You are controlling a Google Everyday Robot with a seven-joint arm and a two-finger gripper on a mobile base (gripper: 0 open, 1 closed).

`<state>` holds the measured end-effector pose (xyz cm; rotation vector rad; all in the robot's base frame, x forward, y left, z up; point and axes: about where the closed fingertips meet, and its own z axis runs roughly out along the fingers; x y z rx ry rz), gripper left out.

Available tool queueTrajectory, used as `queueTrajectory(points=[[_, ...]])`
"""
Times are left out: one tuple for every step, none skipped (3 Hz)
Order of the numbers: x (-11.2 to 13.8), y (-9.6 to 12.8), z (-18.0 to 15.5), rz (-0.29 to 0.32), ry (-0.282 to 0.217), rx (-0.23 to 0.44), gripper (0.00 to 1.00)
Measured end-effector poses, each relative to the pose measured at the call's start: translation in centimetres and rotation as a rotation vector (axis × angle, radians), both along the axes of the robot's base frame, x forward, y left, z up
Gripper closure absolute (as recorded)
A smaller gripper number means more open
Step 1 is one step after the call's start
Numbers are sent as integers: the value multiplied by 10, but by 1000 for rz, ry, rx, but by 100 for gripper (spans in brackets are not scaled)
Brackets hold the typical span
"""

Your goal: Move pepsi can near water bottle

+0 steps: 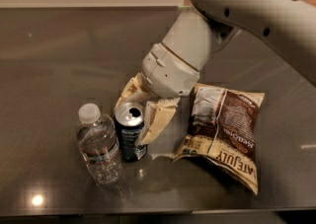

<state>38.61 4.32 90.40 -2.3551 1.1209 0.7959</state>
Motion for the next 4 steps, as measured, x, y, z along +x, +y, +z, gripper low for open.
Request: queueTrajectory(points=[[4,0,-8,-12,-5,-16,82],[6,0,-13,-19,-8,-29,58],[6,1,-12,-19,-13,-28,35],[6,3,-11,-20,-19,-27,12]])
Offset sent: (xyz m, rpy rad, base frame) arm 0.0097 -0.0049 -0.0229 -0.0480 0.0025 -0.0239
